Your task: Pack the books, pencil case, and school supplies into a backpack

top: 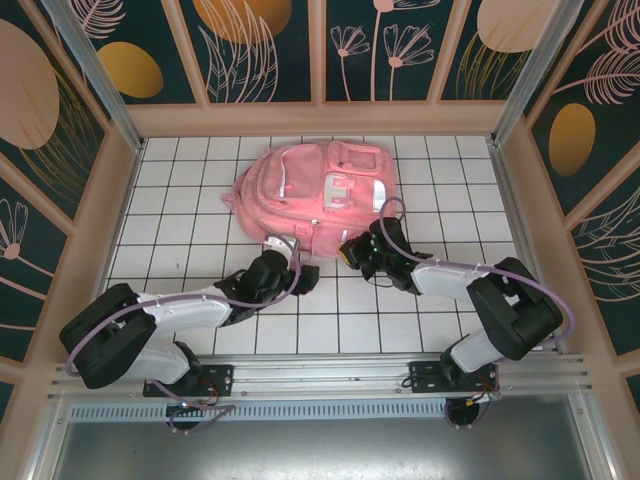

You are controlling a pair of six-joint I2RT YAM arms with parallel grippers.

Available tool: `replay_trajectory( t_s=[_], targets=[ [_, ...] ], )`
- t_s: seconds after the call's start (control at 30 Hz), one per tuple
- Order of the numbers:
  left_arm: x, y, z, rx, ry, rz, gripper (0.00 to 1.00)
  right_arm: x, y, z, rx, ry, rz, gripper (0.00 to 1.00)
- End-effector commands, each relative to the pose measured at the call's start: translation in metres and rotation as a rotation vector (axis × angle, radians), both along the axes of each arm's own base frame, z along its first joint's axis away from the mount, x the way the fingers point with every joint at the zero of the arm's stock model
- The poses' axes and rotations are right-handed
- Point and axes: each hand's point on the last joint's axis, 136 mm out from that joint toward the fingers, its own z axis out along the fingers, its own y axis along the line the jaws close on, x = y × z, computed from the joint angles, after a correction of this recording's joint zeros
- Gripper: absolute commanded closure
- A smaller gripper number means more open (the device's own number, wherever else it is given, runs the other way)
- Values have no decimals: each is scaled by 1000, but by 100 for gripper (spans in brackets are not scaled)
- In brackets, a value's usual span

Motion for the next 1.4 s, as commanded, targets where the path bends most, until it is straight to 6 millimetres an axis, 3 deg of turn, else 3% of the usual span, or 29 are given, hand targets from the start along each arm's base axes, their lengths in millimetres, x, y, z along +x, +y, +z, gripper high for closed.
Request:
replay_trajectory(
  t_s=[0.0,0.33,0.6,0.9,1.17,1.37],
  targets=[
    [4,-12,2,-34,16,-9,18,12,16,53,111,-101,19,100],
    [0,-11,-21,-27,57,1,23,15,18,73,142,-127,11,100],
    [12,-13,-36,43,51,18,29,12,20,73,158,-123,20,100],
    [28,-19,-29,80,6,37,34,8,20,72,162,-127,31,100],
    [35,-18,-44,155,18,51,53,7,21,77,175,-136,35,100],
    [32,-16,-49,177,25,38,86,6,15,78,155,-147,30,100]
  ],
)
